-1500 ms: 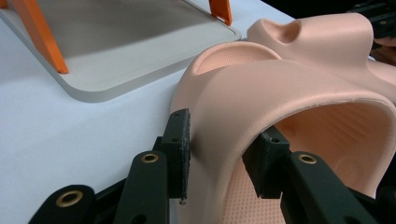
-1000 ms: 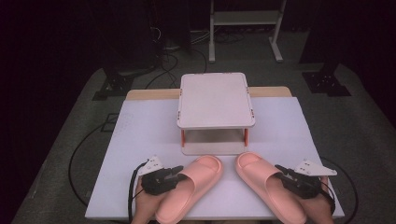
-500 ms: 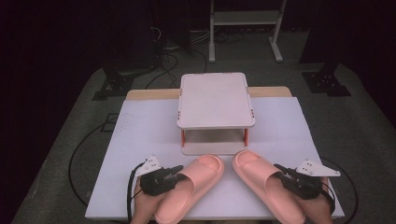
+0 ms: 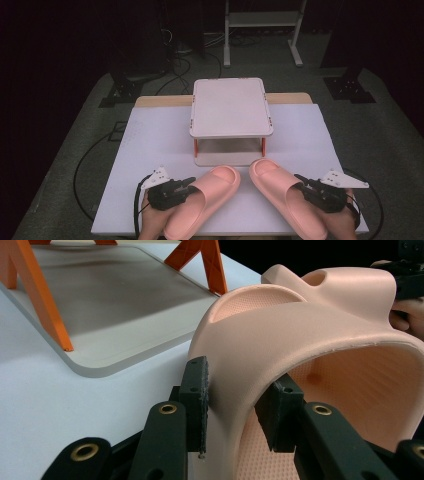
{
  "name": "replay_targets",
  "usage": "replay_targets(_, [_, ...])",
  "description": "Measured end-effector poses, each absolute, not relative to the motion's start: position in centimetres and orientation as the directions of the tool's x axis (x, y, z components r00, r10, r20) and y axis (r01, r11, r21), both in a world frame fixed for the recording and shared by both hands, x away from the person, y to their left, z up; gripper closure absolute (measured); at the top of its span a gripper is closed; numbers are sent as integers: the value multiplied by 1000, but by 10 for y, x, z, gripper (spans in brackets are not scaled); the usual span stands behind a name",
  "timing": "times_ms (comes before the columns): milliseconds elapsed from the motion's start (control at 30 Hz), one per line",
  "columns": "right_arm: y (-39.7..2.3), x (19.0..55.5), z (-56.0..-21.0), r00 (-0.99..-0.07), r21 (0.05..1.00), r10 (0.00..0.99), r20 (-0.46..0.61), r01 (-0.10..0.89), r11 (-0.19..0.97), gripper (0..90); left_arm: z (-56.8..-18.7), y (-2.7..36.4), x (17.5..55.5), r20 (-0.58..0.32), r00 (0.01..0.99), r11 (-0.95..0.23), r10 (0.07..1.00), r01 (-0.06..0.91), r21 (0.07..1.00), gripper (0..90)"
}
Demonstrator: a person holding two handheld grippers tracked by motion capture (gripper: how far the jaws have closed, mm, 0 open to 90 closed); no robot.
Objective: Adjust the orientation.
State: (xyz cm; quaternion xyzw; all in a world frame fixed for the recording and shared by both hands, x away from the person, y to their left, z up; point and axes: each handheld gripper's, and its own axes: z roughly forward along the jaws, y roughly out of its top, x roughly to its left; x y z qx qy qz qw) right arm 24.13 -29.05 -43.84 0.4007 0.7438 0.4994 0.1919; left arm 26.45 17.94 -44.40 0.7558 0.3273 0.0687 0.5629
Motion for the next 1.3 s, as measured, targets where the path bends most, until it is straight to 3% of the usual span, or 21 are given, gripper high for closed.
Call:
replay_targets(733, [-295,239,-425,-601,911,786,147,392,130,758,-435,184,262,-269,786,-131,557,402,906,677])
replay_targets(1300, [-297,231,-397,-605,930,790,99,338,142,758,-410,183,259,-258,814,-133,520,376,917,687])
